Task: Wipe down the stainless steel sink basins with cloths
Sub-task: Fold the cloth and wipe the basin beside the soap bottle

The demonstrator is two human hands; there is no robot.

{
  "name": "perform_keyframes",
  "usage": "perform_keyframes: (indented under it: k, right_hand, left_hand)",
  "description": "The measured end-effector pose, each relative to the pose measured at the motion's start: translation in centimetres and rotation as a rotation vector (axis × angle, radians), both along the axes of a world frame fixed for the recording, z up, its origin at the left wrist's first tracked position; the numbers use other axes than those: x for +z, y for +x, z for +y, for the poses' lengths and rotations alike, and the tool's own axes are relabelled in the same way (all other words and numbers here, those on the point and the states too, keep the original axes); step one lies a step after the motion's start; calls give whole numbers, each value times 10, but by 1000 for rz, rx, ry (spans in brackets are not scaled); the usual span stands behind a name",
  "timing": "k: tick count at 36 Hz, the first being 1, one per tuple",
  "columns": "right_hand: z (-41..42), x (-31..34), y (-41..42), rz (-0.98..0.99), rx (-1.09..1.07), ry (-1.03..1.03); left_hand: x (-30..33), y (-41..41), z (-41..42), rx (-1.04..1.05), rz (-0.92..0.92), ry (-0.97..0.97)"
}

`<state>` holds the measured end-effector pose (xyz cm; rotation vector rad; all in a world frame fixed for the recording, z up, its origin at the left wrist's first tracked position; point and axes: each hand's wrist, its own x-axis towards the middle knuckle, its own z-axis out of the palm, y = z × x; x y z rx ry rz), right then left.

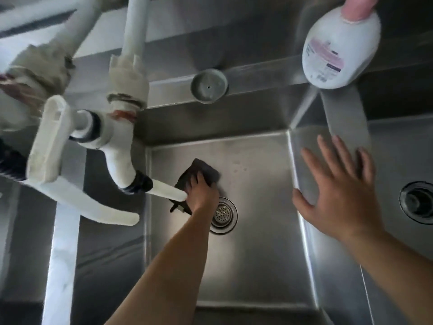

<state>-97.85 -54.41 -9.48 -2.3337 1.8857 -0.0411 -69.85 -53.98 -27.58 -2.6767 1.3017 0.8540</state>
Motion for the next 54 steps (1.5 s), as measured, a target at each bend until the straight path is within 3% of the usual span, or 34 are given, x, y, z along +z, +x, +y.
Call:
perform_keyframes:
  k: [8,10,12,17,21,23,26,31,34,37,39,41,45,50,54]
  right_hand:
    - [-5,-5,2,-49,-13,-60]
    - [-8,-5,2,-54,-15,-48]
    - [-8,-6,1,-45,-8,-30]
    - [-7,-9,-3,-36,-6,-30]
    - [-8,-6,2,-26,-9,1]
    - [-6,-5,2,-30,-9,-9]
    - [-6,-4,0,-34,-1,-17]
    - [-8,-4,1,-8,7,9]
    - [-9,-4,1,-6,-1,14]
    - [-10,-4,0,-2,-3,27]
    - [-11,-4,1,-11,-6,25]
    - [-11,-4,1,-21,-7,19]
    - [-11,-4,1,-12,-8,27]
    - [-12,-6,1,-33,-18,5]
    - [-15,-5,-1,-48,-19,-8]
  left_hand:
    - [-24,-33,-30,519,23,-164]
    - [-27,-59,-49,557,61,-154]
    - [-26,-96,-55,427,125,-142]
    - [-25,-177,-24,-169,366,-149]
    - [-17,-182,-1,-270,491,-71]
    - [-8,-173,8,-206,606,-62]
    - [14,-147,23,172,1048,-20]
    - [33,-96,35,832,1297,-98]
    - [29,-60,22,980,1188,-312]
    - [34,-49,-8,736,837,-605]
    - [28,-53,-32,588,658,-692]
    - [9,-64,-56,403,537,-618]
    - [-24,-112,-89,50,296,-278]
    - [-28,-187,-107,-191,386,-225]
    - [-34,-201,-112,-244,370,-156]
